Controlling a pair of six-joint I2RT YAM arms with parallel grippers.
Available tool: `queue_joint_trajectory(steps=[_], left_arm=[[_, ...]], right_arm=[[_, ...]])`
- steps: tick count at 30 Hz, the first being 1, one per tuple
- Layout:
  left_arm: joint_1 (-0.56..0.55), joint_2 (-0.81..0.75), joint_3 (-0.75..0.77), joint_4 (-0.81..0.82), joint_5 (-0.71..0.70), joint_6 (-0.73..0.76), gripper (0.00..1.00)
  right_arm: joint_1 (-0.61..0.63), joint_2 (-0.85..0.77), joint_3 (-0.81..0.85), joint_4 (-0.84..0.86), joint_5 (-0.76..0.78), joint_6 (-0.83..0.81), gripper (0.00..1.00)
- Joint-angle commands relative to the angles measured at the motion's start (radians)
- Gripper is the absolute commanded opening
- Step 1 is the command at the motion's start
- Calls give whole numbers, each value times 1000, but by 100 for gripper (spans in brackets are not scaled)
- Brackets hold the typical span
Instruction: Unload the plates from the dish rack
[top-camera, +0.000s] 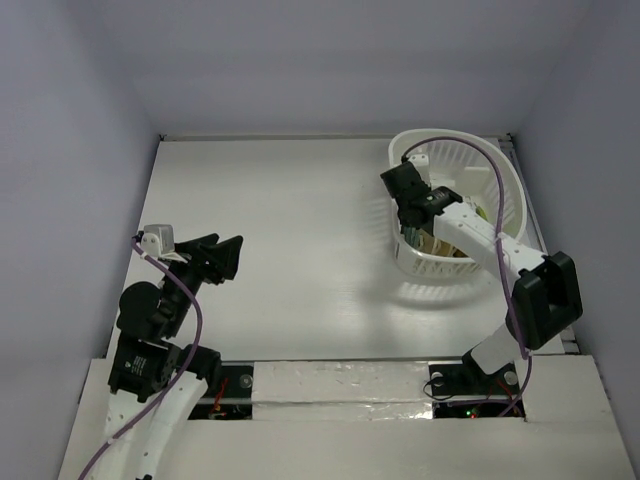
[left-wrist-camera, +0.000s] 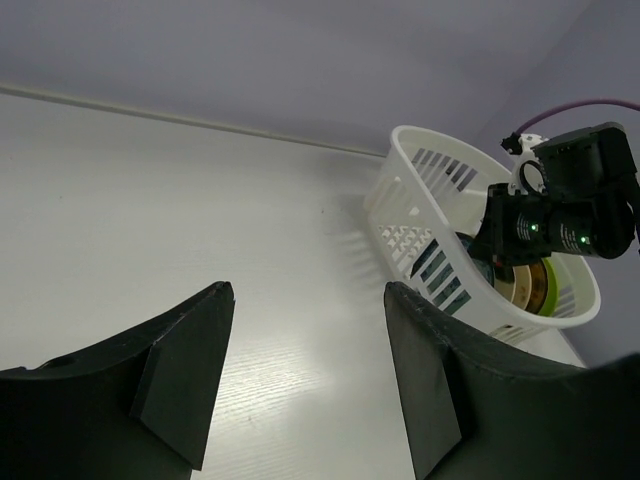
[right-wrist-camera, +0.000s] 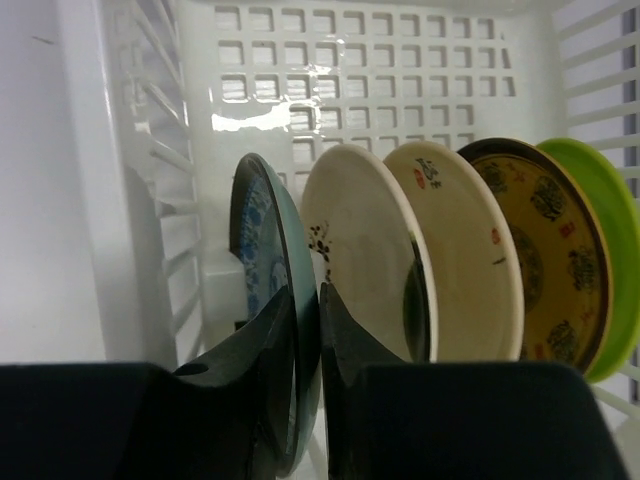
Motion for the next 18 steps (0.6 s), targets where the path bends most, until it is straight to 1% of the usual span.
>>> queue_joint_trajectory(steps=[1, 2, 4, 8, 12, 18], left_arm=[[-5, -11, -8, 30, 0, -5, 59], [-5, -13, -8, 32, 0, -5, 59], [-14, -16, -7, 30, -2, -4, 59], [-14, -21, -7, 30, -2, -4, 59], [-14, -21, -7, 32, -3, -4, 59], [-23, -22, -8, 30, -4, -4, 59]], right_arm=[[27, 5, 70, -43, 95, 9, 16], [28, 10, 77, -49, 110, 4, 12], [37, 15, 92, -60, 128, -3, 8], [57, 25, 121, -77, 167, -20, 5], [67, 47, 153, -103, 204, -37, 0], [89, 39, 181, -102, 259, -65, 0]])
